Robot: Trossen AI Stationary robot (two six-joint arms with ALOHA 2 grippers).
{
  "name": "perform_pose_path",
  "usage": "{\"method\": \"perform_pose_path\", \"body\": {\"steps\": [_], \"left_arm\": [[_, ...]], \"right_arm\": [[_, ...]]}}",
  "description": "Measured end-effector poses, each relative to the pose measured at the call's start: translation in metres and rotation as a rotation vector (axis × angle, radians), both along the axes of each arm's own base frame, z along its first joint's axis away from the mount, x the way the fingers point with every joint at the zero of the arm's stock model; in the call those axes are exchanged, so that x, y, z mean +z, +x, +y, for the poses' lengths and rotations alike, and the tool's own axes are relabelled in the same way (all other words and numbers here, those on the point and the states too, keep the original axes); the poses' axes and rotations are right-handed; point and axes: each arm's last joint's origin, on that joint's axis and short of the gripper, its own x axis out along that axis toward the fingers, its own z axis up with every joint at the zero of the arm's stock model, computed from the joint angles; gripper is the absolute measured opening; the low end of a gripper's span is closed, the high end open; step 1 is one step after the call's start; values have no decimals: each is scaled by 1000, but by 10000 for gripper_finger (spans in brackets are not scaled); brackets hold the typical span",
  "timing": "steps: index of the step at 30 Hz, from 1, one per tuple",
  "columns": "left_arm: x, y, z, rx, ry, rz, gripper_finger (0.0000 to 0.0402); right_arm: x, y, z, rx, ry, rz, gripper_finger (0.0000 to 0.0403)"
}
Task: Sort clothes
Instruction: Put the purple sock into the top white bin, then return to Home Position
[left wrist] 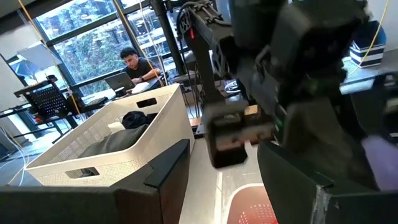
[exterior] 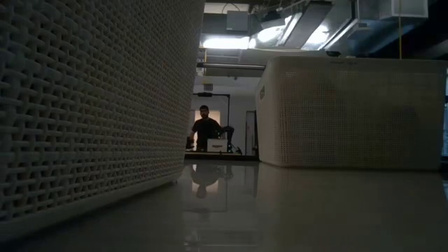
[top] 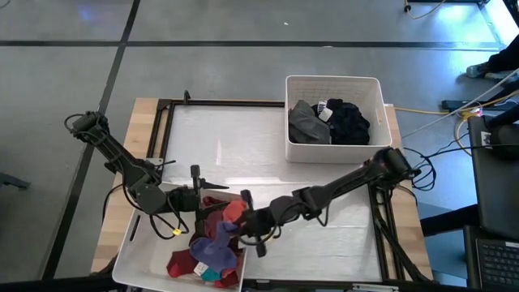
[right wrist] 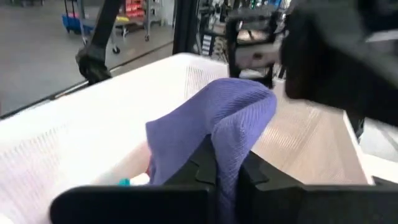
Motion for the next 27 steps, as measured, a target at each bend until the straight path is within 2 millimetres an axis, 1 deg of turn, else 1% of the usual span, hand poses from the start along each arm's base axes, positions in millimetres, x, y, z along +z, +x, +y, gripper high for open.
{"method": "perform_pose_path", "body": {"steps": [3, 6, 10, 13, 15, 18, 20, 23, 27], "left_arm": [[0, 0, 0, 0, 0, 0, 180], [0, 0, 0, 0, 0, 0, 180], [0, 0, 0, 0, -9, -1, 180], [0, 0, 0, 0, -14, 1, 180], [0, 0, 0, 0, -15, 1, 180], [-1, 0, 0, 1, -22, 4, 180], [-2, 0, 0, 2, -33, 4, 180], [-2, 0, 0, 2, -35, 8, 180], [-2, 1, 2, 11, -43, 9, 180]], "right_arm": [[-8, 3, 1, 0, -9, 21, 20], [-9, 3, 1, -2, 3, 31, 40], [-12, 3, 0, -27, 27, 66, 100], [-12, 3, 0, -45, 12, 94, 153], [-10, 3, 0, -50, -12, 139, 182], [3, 0, 0, -38, -46, 220, 211], [16, -4, -1, -41, -52, 270, 221], [34, -19, -3, -85, -55, 308, 223], [55, -47, -10, -199, -103, 362, 208]]}}
